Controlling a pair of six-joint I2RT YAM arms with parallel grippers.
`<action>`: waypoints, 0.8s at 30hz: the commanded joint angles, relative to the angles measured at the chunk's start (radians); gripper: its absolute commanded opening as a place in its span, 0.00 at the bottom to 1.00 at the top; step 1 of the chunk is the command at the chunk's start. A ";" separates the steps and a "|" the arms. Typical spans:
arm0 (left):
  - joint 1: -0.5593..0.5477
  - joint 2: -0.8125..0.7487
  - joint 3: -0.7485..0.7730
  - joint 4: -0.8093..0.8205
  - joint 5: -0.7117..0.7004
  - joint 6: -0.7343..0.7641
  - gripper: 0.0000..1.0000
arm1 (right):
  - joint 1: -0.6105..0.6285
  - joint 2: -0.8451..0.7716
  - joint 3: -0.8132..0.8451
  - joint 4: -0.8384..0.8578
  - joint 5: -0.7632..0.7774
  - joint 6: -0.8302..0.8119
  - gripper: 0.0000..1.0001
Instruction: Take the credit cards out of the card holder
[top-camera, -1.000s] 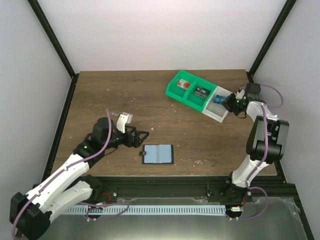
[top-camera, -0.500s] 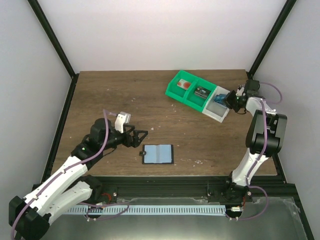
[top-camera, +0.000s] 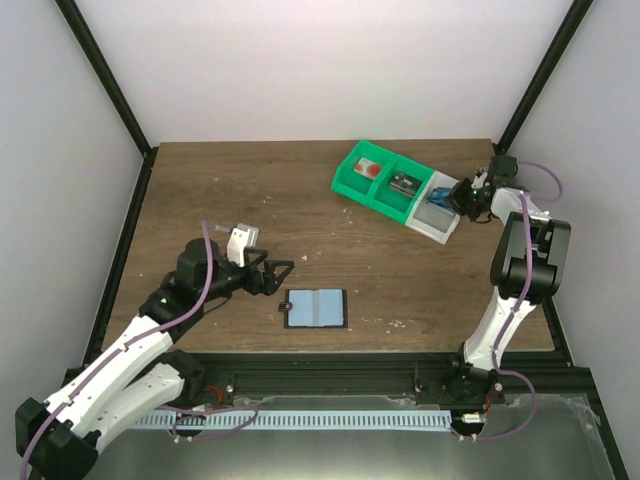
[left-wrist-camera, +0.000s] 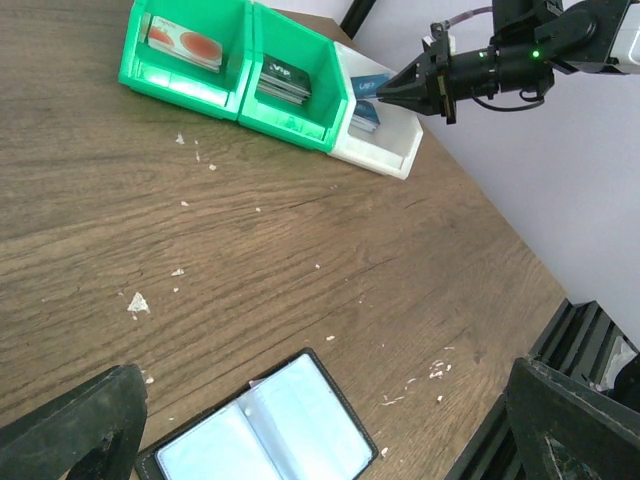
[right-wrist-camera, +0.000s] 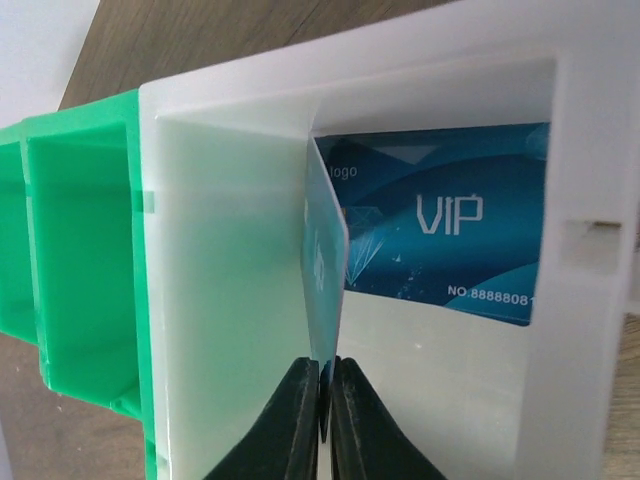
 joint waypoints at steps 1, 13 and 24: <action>0.001 -0.020 -0.013 0.008 -0.014 0.016 1.00 | -0.011 0.014 0.057 -0.013 0.034 0.001 0.07; 0.001 -0.029 -0.016 0.010 -0.018 0.016 1.00 | -0.011 0.030 0.089 -0.046 0.077 0.015 0.14; 0.001 -0.029 -0.017 0.013 -0.020 0.018 1.00 | -0.011 0.003 0.106 -0.054 0.106 0.056 0.20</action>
